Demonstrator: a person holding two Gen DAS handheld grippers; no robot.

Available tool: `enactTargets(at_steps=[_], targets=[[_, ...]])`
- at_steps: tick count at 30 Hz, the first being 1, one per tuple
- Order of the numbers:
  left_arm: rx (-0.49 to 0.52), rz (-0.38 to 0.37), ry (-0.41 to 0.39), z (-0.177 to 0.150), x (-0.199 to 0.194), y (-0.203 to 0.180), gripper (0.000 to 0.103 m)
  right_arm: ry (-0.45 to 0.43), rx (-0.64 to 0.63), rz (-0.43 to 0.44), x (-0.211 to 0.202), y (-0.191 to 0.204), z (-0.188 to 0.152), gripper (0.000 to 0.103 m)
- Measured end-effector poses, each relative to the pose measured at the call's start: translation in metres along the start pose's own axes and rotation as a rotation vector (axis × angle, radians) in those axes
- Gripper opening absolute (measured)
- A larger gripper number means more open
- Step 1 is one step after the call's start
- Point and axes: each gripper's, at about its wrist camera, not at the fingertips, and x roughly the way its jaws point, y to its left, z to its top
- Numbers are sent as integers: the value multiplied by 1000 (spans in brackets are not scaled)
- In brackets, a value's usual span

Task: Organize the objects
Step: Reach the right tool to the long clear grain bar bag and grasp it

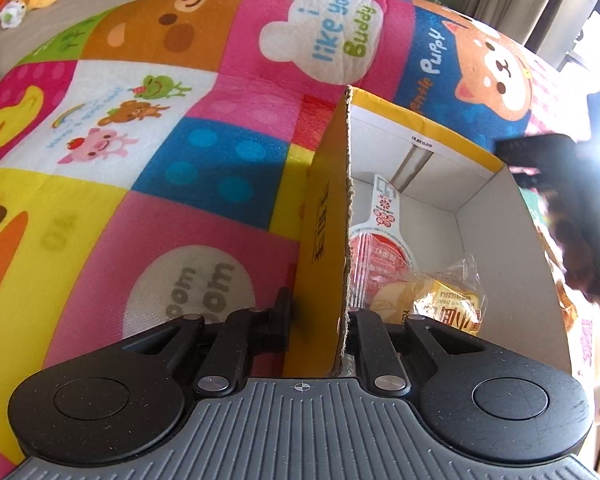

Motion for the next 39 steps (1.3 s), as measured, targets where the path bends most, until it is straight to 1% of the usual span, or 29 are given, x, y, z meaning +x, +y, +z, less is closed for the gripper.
enactTargets(at_steps=[5,7,11,13,16,19,21,22,23,24,25,26,27,28,30,32,33,34,35,37,38,39], targets=[[-14,-6,-2,0,0,2,15,25,46,50,-30,-28,-21,45],[-22,-7,-4,0,0,3,15,31,40,50,-44,-34,-33,45],[-30,-9,-7,-1,0,3,16,79,40,58,-67,-42,-68,46],[-29,-9,-7,-1,-1,3,16,99,62,87,-80,-47,-90,47],[-31,-10,-7,-1,-1,3,16,121,111,161,-103,-49,-120,47],[-31,-13,-8,-2,-1,3,16,111,73,218,-133,-38,-150,47],[-31,-13,-8,-1,-1,3,16,61,30,238,-157,-32,-163,47],[-34,-15,-8,-1,-1,4,16,13,11,218,-171,-33,-166,50],[-37,-17,-9,-2,-1,4,16,-36,6,186,-183,-38,-167,56],[-39,-20,-9,-2,-1,4,16,-85,19,145,-194,-47,-168,60],[-39,-22,-10,-2,-1,5,16,-135,44,84,-203,-57,-169,67],[-40,-23,-10,-2,-1,5,16,-168,68,27,-209,-66,-171,68],[-41,-23,-10,-1,-1,4,17,-178,92,-16,-211,-76,-174,68],[-40,-22,-10,-1,-1,4,17,-168,125,-39,-211,-86,-179,68],[-38,-21,-10,-1,-1,5,16,-133,191,-39,-203,-101,-189,68],[-38,-20,-9,-1,-1,5,16,-107,257,-14,-191,-108,-198,68],[-37,-18,-8,-1,-1,4,16,-102,294,28,-185,-110,-201,68],[-36,-17,-8,-1,0,4,16,-102,319,72,-181,-108,-202,71],[-36,-16,-8,-1,0,4,16,-108,317,103,-178,-103,-201,71],[-37,-15,-7,-1,0,3,16,-110,278,202,-176,-89,-196,71],[-37,-14,-8,-1,0,3,16,-122,249,216,-177,-82,-192,71],[-37,-12,-8,-1,0,3,16,-138,211,209,-179,-76,-186,71]])
